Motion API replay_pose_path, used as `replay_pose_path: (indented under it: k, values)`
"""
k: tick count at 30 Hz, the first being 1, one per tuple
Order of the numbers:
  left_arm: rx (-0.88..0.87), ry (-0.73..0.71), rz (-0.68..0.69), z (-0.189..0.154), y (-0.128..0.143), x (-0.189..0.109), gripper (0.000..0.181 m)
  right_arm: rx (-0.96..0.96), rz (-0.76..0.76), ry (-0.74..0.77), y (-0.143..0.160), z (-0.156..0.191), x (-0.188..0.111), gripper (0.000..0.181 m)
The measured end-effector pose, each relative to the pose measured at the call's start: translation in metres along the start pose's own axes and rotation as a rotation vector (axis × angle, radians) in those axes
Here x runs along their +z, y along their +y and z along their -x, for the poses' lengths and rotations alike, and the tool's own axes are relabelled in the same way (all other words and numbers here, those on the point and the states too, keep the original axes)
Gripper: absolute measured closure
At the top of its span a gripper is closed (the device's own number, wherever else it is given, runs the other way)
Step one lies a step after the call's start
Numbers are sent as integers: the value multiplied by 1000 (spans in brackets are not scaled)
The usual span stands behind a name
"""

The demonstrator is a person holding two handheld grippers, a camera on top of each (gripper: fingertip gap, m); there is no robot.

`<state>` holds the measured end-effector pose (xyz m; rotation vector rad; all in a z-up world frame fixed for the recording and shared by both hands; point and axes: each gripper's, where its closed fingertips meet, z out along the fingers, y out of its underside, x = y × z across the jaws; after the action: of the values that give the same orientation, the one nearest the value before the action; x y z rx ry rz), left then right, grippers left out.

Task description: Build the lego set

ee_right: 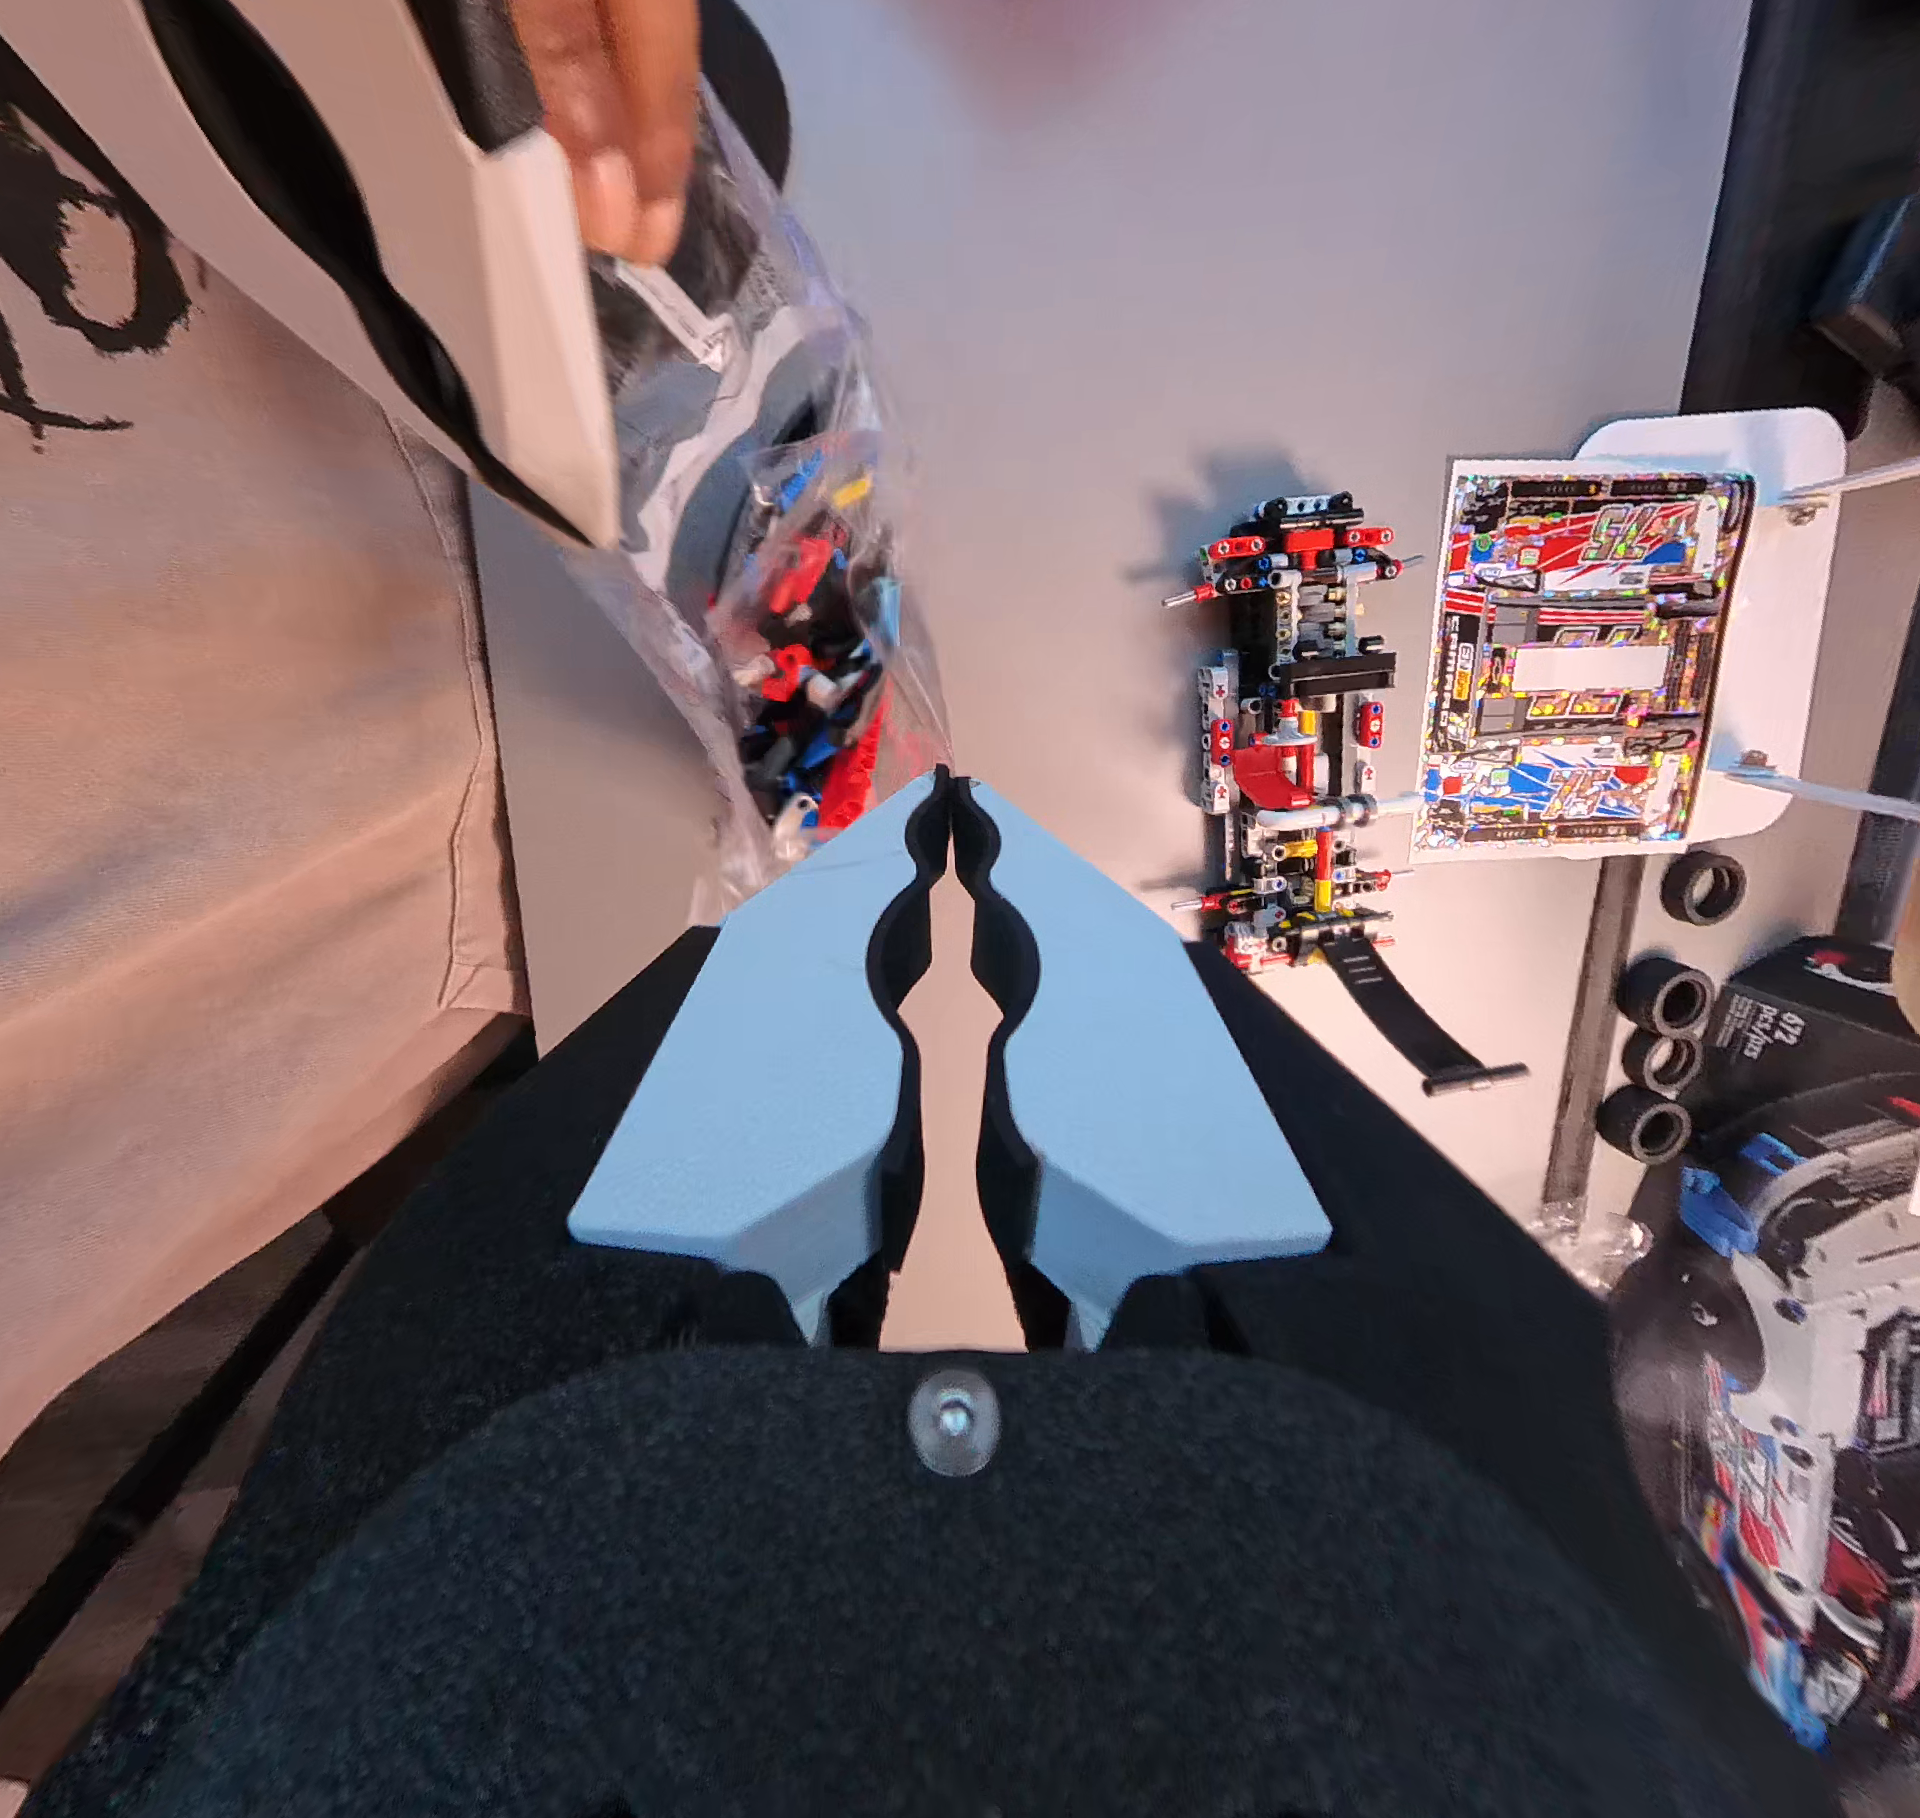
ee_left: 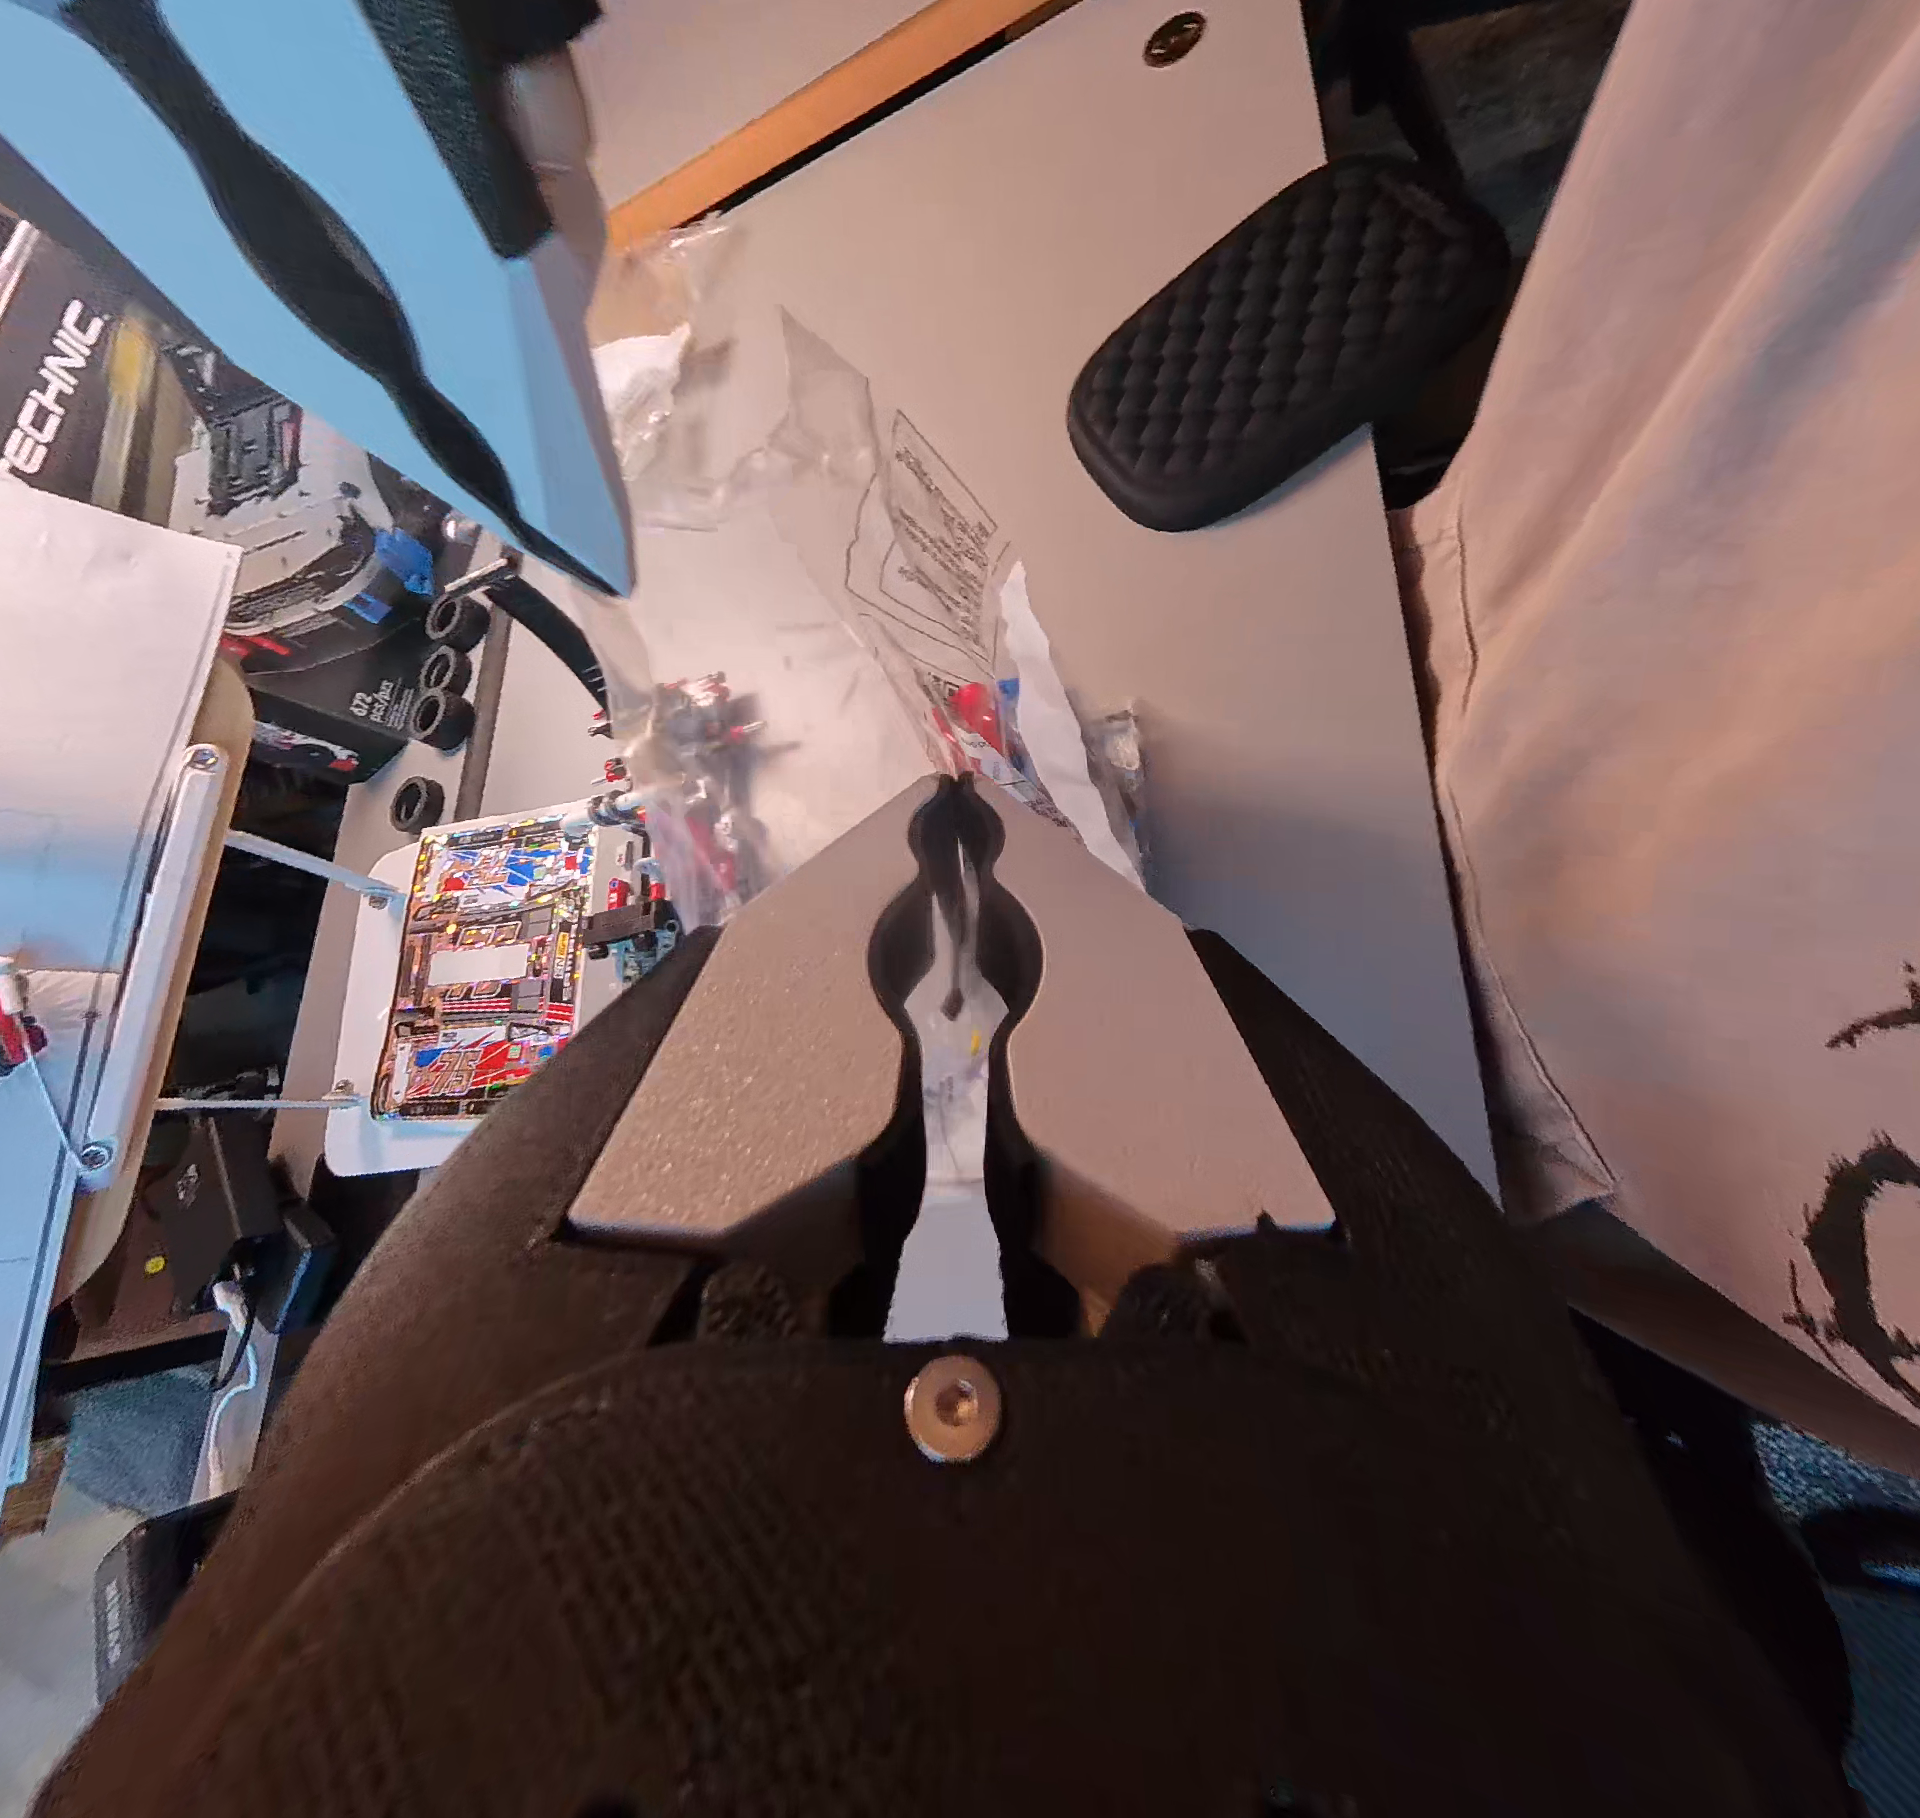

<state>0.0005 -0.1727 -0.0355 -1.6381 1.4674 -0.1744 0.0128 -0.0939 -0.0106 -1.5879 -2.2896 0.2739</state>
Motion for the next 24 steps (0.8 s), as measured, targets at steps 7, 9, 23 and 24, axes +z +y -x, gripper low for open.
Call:
replay_pose_path:
  k: [7,9,23,24]
  values:
    - [-23,-3,-3,-2,9,-13,181,30,-31,11,7,-7,0,181]
    - [-15,-16,2,0,5,-9,179,25,-34,13,4,-4,1,181]
    - [-3,-49,45,11,3,19,181,192,-181,-59,-8,27,-11,132]
    - [-10,-52,39,12,2,18,181,201,-203,-59,-12,28,-15,132]
